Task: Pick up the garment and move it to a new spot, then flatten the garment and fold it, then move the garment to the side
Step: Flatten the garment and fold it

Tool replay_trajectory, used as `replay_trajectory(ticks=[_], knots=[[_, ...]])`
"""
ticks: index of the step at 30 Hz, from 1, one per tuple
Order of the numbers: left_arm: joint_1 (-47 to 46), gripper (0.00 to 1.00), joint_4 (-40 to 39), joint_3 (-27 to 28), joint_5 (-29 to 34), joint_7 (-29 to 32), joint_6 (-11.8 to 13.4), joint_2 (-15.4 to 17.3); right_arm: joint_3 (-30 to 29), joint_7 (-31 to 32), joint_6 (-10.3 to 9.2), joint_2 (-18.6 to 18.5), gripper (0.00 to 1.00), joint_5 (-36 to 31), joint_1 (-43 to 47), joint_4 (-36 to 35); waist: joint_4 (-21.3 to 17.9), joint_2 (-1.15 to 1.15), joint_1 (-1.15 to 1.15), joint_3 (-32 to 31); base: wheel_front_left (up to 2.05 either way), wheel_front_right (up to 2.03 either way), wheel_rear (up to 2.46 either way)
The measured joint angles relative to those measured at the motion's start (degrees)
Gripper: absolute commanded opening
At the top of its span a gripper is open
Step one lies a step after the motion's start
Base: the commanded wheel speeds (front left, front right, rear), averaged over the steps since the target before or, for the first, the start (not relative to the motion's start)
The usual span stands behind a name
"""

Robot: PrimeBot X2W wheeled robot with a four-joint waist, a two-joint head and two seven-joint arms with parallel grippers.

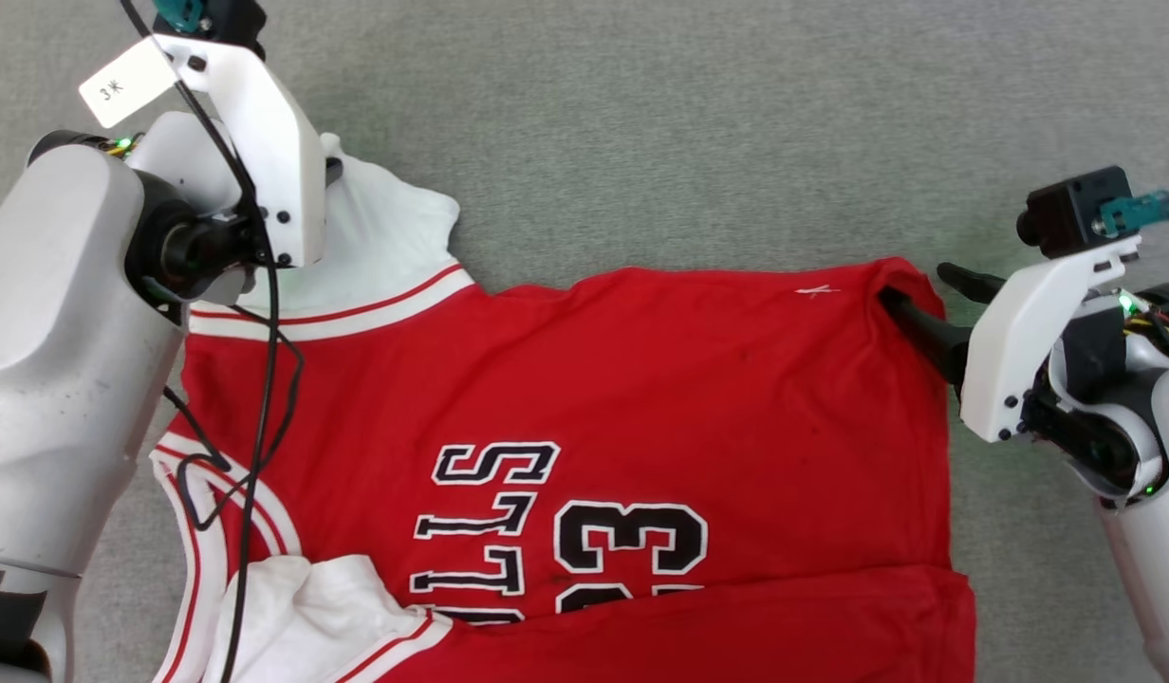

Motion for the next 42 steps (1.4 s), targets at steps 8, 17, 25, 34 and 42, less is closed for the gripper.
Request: replay_trajectory(ticks=[8, 17, 25, 34, 42], knots=[[-0.1, 0.0, -0.8, 0.0, -0.1, -2.2, -0.7, -0.8, 2.1, 10.9, -0.02, -1.7, 0.08, 0.7, -2.7, 2.5, 2.7, 0.0, 0.0, 1.4, 0.0, 0.0, 0.0], [1.4, 0.0, -0.9, 0.1, 0.0, -5.9, -1.7, 0.1, 0.7, 10.3, 0.02, -1.1, 0.0, 0.0, -2.7, 1.1, 3.3, 0.0, 0.0, -0.9, 0.0, 0.0, 0.0], [10.7, 0.0, -6.6, 2.2, -0.2, -13.1, -1.4, 4.9, -4.4, 5.5, 0.01, -0.9, 0.0, -1.7, 4.2, -3.9, 4.0, 0.0, -0.01, -7.3, 0.0, 0.0, 0.0], [29.4, 0.0, -16.5, 3.9, -3.0, -18.3, 3.7, 8.3, -5.5, 1.8, 0.01, 1.3, 0.0, -2.4, 15.4, -5.2, 5.1, 0.0, -0.01, -13.3, 0.0, 0.0, 0.0], [46.3, 0.0, -23.1, 5.8, -6.8, -24.2, 9.0, 8.0, -7.7, -3.5, 0.02, 4.0, 0.0, -2.0, 24.1, -3.3, 6.1, 0.0, -0.02, -17.1, 0.0, 0.0, 0.0]])
